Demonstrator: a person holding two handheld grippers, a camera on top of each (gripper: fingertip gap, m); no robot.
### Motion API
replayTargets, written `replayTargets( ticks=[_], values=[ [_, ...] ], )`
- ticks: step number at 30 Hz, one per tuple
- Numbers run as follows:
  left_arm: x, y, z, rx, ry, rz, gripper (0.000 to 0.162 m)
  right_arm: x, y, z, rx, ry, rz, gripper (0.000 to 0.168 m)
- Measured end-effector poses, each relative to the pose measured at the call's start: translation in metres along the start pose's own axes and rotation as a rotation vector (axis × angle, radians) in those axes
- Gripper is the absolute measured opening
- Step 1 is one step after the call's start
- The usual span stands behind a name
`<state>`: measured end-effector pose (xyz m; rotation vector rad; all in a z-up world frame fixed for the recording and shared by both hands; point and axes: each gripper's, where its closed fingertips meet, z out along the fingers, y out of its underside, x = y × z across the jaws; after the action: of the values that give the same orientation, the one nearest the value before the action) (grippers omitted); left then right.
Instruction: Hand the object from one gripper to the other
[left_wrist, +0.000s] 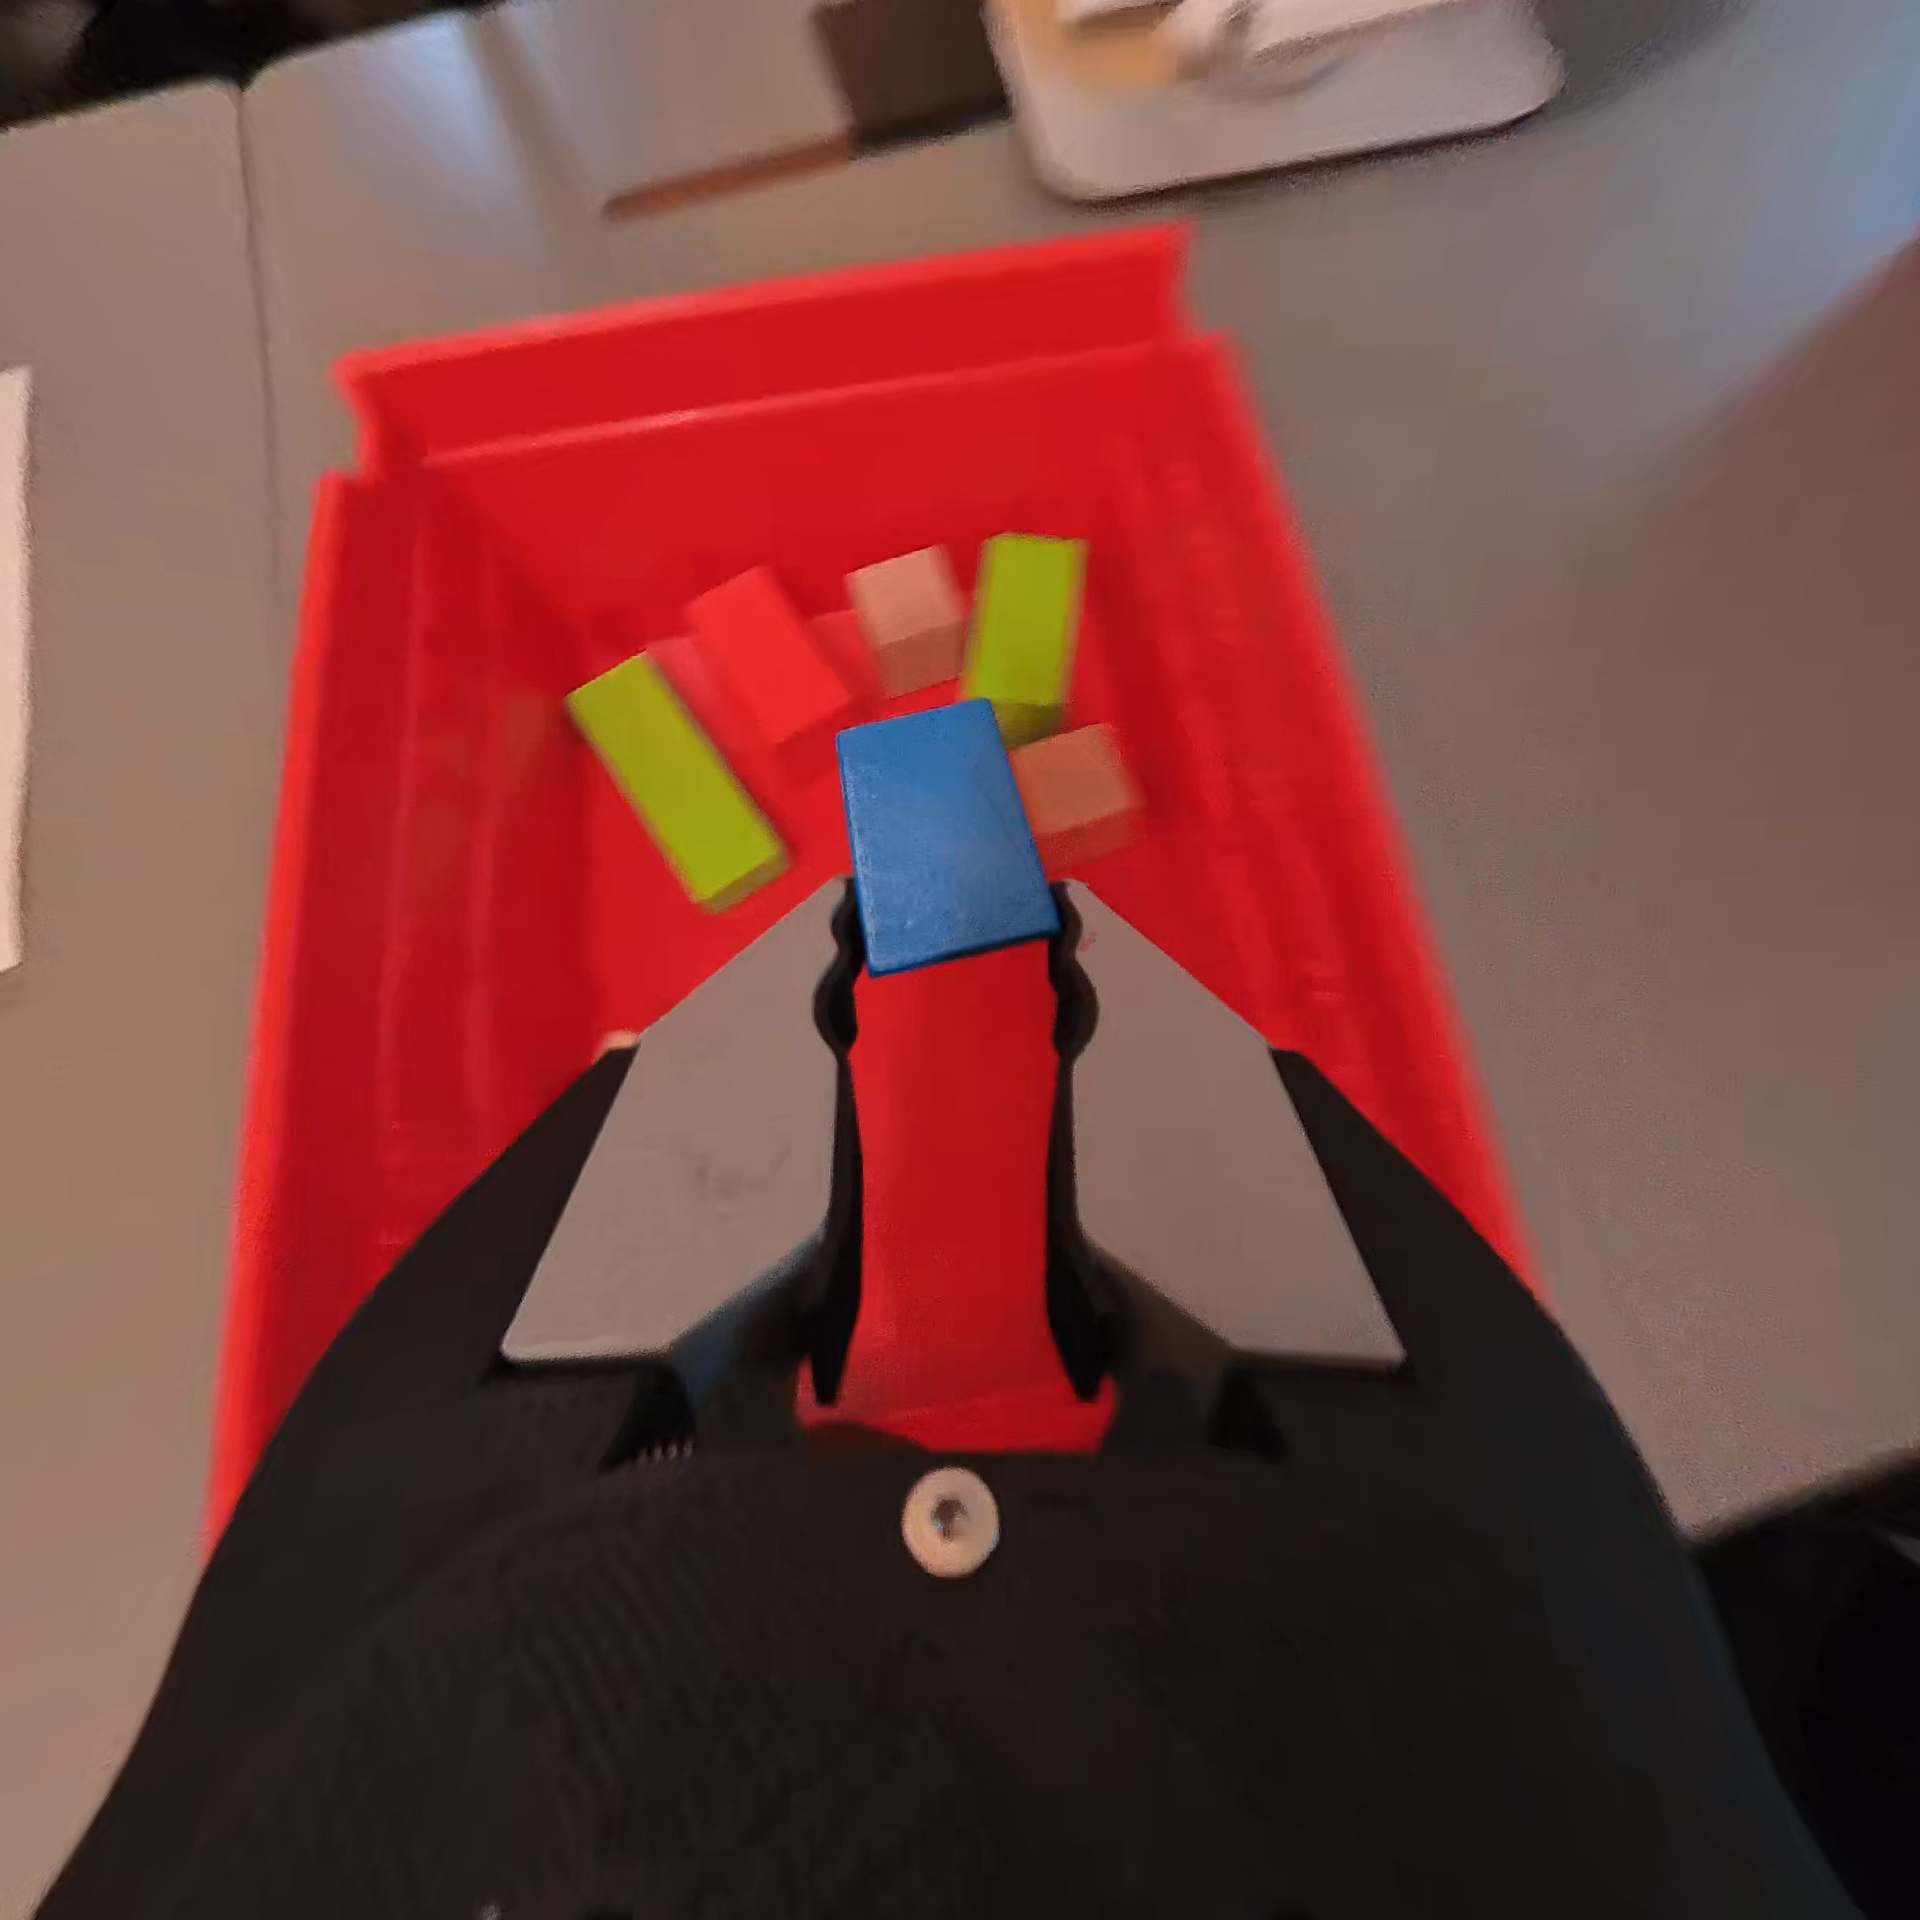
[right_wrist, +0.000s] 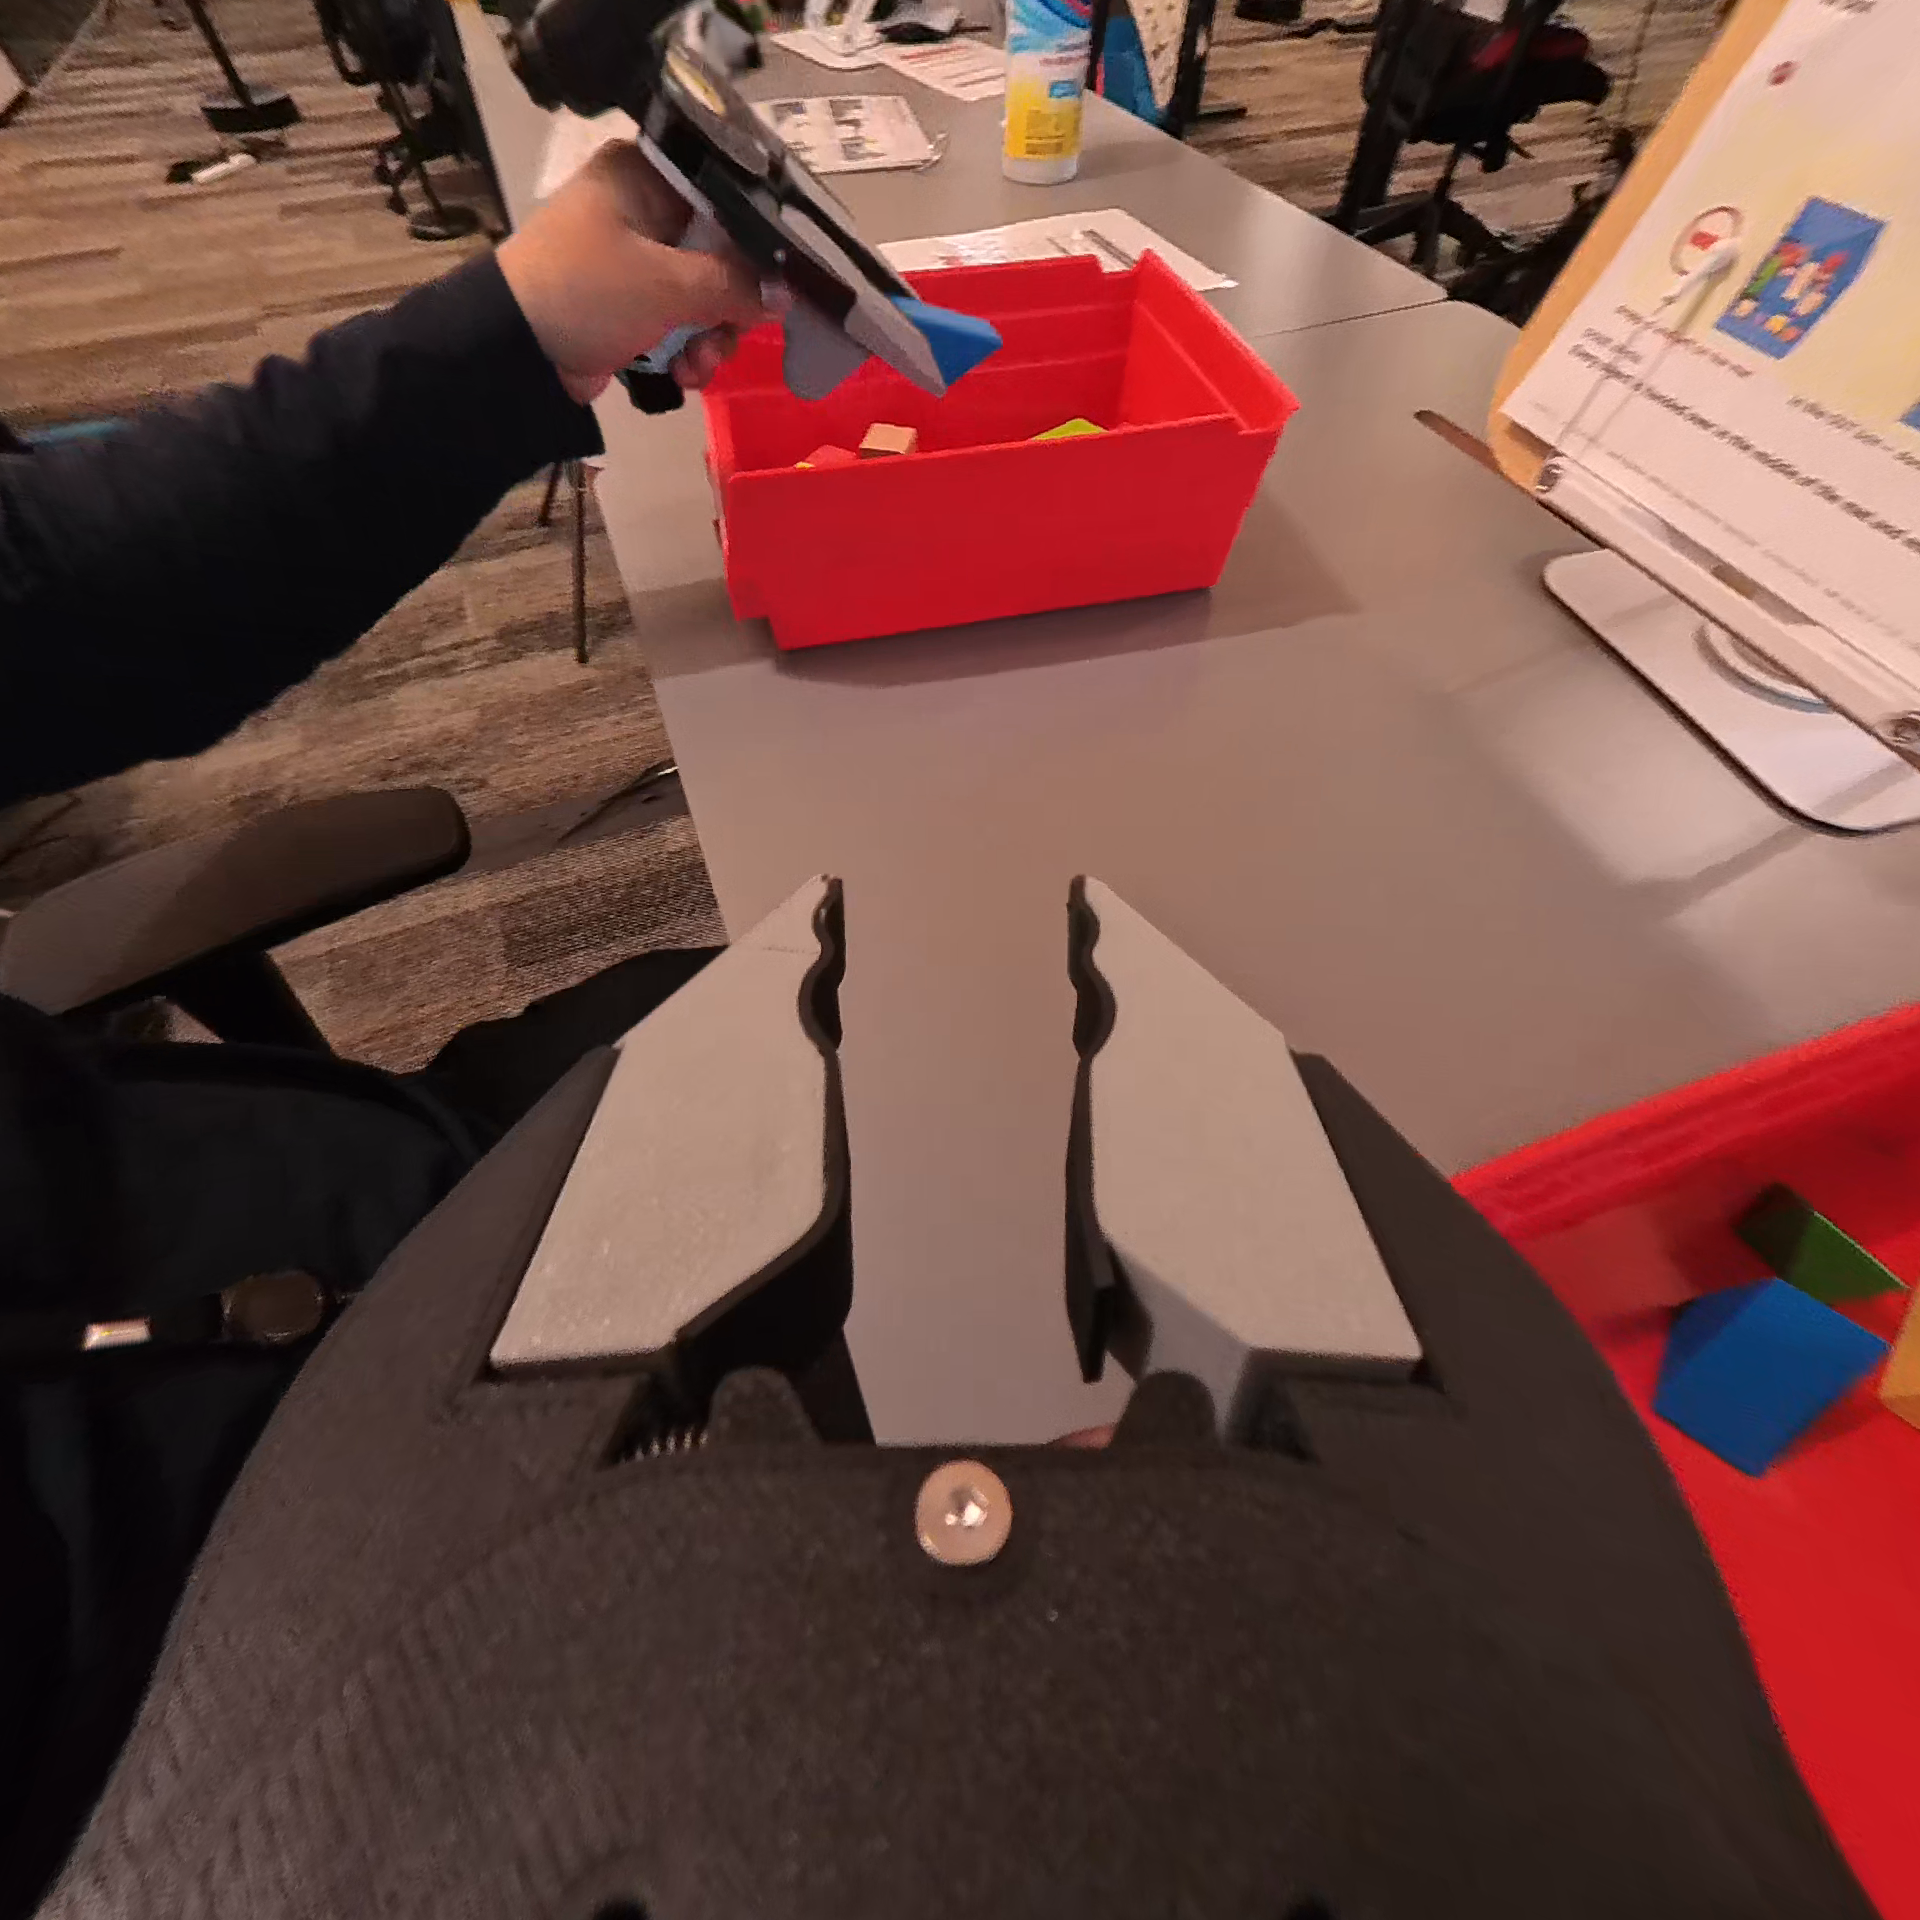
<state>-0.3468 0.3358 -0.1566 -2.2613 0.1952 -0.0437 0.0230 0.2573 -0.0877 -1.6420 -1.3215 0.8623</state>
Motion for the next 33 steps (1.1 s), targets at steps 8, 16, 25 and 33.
replayTargets(
  ticks=[8,16,25,33],
  values=[
    [0.211,-0.036,-0.098,0.379,0.701,0.103,0.033,-0.063,-0.029,0.030,0.156,-0.289,0.023,0.041],
    [0.303,-0.028,-0.138,0.552,1.009,0.276,0.033,-0.078,-0.056,0.032,0.370,-0.436,0.193,0.048],
    [0.326,-0.024,-0.164,0.588,1.253,0.215,0.033,-0.085,-0.061,0.027,0.426,-0.527,0.196,0.052],
    [0.337,-0.019,-0.153,0.551,1.253,0.221,0.033,-0.088,-0.062,0.029,0.443,-0.530,0.193,0.031]
  ],
)
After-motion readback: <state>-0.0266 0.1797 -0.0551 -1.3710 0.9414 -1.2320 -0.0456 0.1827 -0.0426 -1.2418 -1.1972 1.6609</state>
